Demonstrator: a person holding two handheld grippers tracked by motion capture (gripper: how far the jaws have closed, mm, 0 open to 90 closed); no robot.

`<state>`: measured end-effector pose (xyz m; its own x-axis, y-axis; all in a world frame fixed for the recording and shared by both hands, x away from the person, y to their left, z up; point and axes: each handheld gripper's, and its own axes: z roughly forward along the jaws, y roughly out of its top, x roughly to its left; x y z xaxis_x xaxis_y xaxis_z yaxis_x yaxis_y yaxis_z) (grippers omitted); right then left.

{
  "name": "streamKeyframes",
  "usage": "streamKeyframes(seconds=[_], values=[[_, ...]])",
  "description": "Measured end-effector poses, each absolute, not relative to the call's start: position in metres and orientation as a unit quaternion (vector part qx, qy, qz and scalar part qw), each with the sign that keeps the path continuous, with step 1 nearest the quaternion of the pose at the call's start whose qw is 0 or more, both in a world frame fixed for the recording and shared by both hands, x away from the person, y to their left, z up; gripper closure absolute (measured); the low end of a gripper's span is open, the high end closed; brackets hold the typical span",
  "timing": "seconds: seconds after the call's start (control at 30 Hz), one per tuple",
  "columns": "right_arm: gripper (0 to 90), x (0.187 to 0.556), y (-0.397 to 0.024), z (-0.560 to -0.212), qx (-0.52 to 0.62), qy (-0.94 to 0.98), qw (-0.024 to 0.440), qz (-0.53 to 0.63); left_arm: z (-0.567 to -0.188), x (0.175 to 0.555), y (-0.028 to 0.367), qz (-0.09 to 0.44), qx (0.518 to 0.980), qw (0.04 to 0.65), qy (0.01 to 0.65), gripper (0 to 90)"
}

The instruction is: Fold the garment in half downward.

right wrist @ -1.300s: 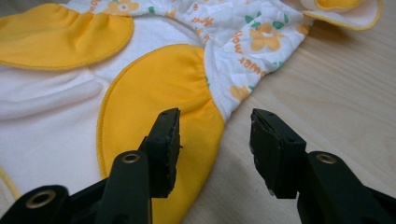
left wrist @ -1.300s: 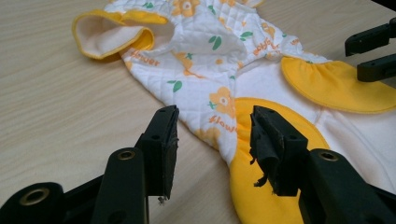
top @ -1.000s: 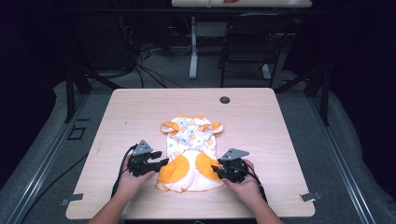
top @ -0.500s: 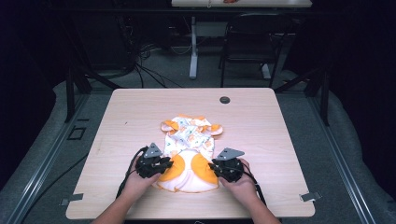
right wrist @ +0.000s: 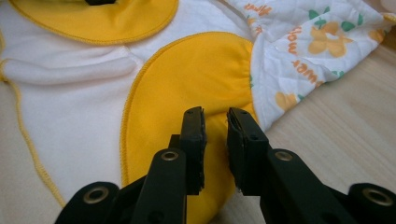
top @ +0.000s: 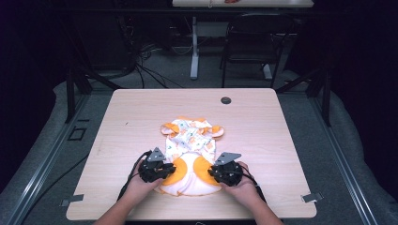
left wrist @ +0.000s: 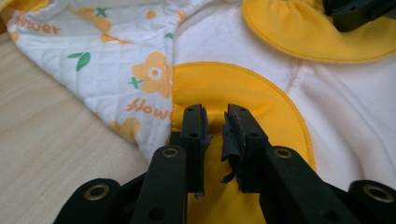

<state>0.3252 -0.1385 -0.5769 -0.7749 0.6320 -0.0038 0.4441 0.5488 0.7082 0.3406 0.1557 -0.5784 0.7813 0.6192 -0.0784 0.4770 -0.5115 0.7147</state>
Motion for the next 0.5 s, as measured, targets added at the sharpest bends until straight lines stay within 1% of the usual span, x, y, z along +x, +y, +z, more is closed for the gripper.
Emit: streamKeyframes(seconds=[0.07, 0.33, 0.5], values=[[75.9, 0.321, -0.140, -0.576, 0.306, 0.874, 0.120, 0.357, -0.578, 0.337, 0.155, 0.091, 0.868, 0.376, 0.312, 76.8], [75.4, 0.306, -0.139, -0.572, 0.283, 0.892, 0.113, 0.335, -0.576, 0.317, 0.151, 0.086, 0.877, 0.367, 0.298, 76.8], [75.0, 0.298, -0.140, -0.569, 0.273, 0.901, 0.100, 0.321, -0.575, 0.305, 0.150, 0.082, 0.881, 0.364, 0.289, 76.7]])
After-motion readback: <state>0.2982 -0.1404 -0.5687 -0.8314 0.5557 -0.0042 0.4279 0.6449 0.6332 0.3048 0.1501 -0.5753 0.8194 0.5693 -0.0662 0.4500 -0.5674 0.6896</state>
